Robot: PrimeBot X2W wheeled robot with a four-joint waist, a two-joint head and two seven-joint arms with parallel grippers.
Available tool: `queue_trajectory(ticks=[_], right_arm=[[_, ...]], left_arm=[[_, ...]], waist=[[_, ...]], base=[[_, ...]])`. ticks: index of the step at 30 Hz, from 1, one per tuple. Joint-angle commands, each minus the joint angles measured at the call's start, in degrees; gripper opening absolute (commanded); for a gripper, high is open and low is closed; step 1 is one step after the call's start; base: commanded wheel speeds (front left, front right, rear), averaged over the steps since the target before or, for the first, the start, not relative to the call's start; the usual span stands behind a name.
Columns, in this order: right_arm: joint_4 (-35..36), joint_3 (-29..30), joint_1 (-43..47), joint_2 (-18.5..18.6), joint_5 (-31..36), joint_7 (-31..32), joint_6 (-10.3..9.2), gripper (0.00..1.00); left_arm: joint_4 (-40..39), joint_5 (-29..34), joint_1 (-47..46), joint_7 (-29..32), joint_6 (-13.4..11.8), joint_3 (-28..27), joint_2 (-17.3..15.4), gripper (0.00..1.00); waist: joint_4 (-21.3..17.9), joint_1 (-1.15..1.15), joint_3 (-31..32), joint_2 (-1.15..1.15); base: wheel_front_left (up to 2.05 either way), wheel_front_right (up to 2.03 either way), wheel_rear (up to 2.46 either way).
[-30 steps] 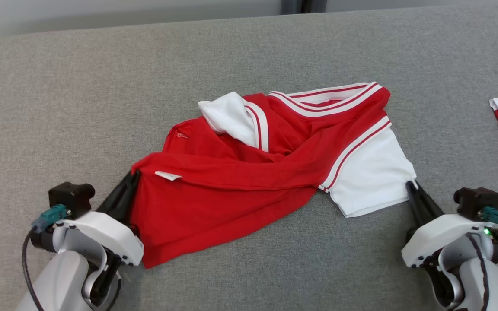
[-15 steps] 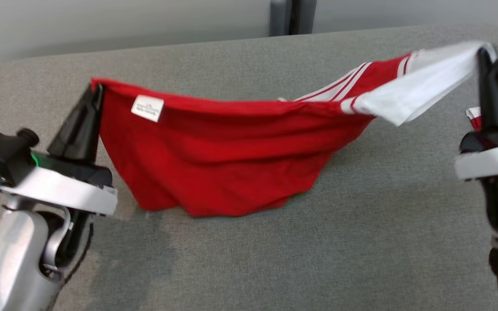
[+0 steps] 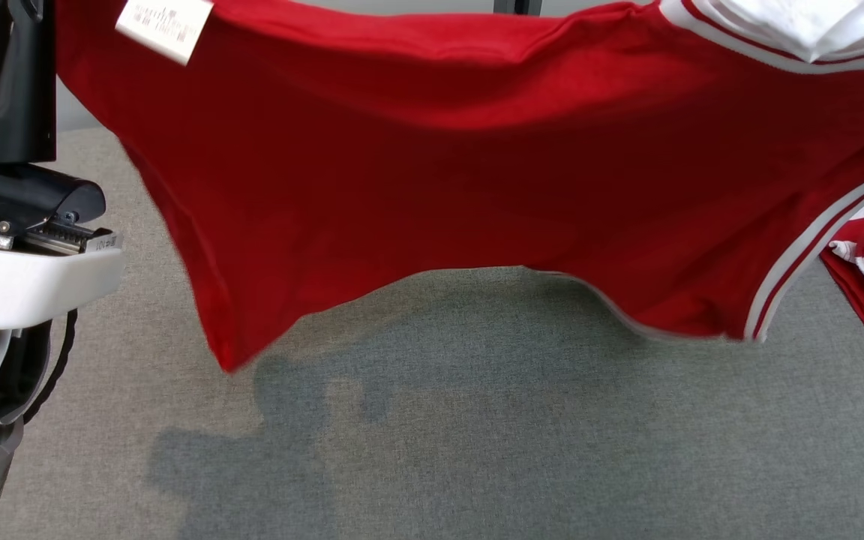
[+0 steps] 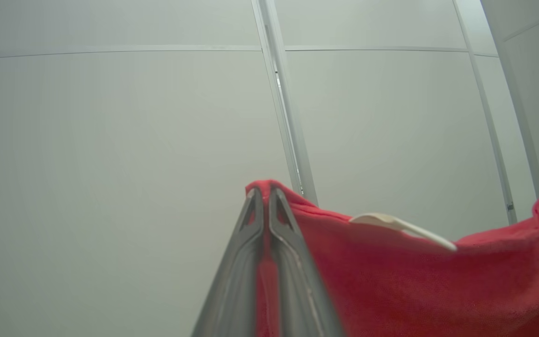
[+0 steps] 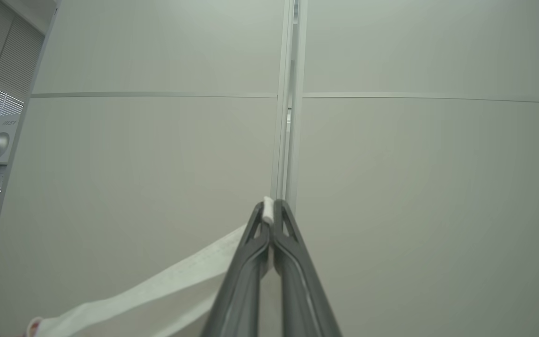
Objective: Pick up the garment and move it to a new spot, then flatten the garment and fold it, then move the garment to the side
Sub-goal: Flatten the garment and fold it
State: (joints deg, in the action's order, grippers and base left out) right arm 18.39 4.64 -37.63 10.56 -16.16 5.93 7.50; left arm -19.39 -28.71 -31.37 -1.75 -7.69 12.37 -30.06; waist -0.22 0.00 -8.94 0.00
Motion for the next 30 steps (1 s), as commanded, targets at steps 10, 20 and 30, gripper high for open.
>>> queue_trajectory(ticks=[10, 20, 30], right_arm=[[-3.9, -1.0, -3.6, 0.2, -2.8, 1.9, -0.02, 0.00], [-24.5, -10.1, -23.4, 3.9, -8.9, -7.5, -0.02, 0.00], [-50.5, -15.6, -47.1, 0.3, -14.5, -19.6, -0.02, 0.00]], left_arm=[[1.4, -1.1, -4.1, 1.1, 0.1, -0.1, 0.2, 0.00], [22.2, -3.0, -22.3, -2.3, 6.6, 2.5, 4.5, 0.00], [49.0, -1.9, -42.1, -9.3, 10.7, 4.5, 10.8, 0.00]], waist=[[0.1, 0.00, -2.8, 0.00], [0.8, 0.00, -9.8, 0.00], [1.8, 0.00, -14.1, 0.00]], base=[[0.00, 0.00, 0.00], [0.00, 0.00, 0.00], [0.00, 0.00, 0.00]])
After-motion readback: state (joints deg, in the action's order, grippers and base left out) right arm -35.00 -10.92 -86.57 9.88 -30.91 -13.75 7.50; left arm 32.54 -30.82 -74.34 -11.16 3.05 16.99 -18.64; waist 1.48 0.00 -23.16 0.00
